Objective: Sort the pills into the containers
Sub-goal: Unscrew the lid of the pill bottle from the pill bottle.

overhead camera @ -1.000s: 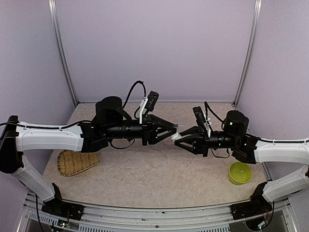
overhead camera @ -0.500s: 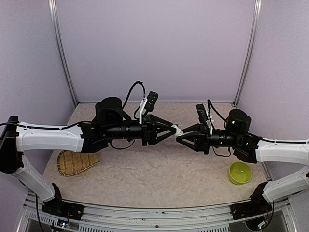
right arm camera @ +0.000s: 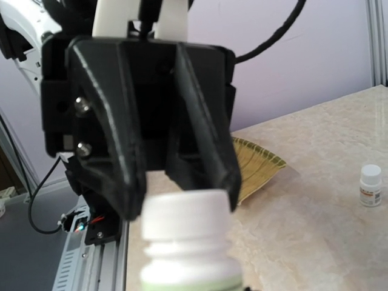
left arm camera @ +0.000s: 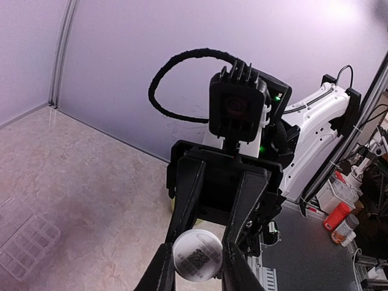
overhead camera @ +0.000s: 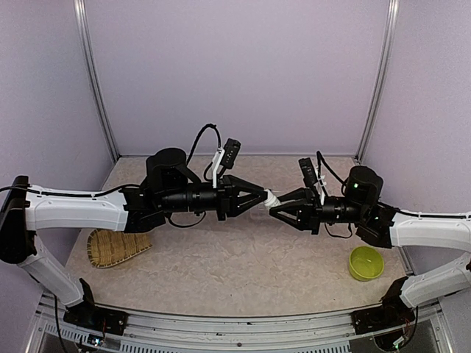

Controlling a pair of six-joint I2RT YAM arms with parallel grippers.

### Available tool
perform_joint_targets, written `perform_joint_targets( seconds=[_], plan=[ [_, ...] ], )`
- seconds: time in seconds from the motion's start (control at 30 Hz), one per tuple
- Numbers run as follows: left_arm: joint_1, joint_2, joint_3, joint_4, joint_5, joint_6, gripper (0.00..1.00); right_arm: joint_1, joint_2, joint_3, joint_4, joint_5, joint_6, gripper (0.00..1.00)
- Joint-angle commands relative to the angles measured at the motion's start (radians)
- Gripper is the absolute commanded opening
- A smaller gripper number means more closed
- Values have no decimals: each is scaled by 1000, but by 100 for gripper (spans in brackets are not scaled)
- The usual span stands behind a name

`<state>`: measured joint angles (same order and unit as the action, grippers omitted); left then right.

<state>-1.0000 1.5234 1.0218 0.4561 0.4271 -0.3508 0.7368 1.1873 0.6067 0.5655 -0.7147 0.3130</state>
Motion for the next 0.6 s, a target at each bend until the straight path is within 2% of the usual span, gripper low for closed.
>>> perform_joint_targets(
  seconds=[0.0, 0.1, 0.57],
  plan=[
    [-12, 13, 2, 3, 30, 3, 20, -11, 0, -2, 0, 24, 8, 3],
    [-12, 11, 3, 0, 21, -1, 16, -11, -1, -3, -2, 27, 6, 3],
    [-20, -46, -4, -22, -169, -120, 16, -11, -29, -10, -64, 83, -69, 3]
  ],
)
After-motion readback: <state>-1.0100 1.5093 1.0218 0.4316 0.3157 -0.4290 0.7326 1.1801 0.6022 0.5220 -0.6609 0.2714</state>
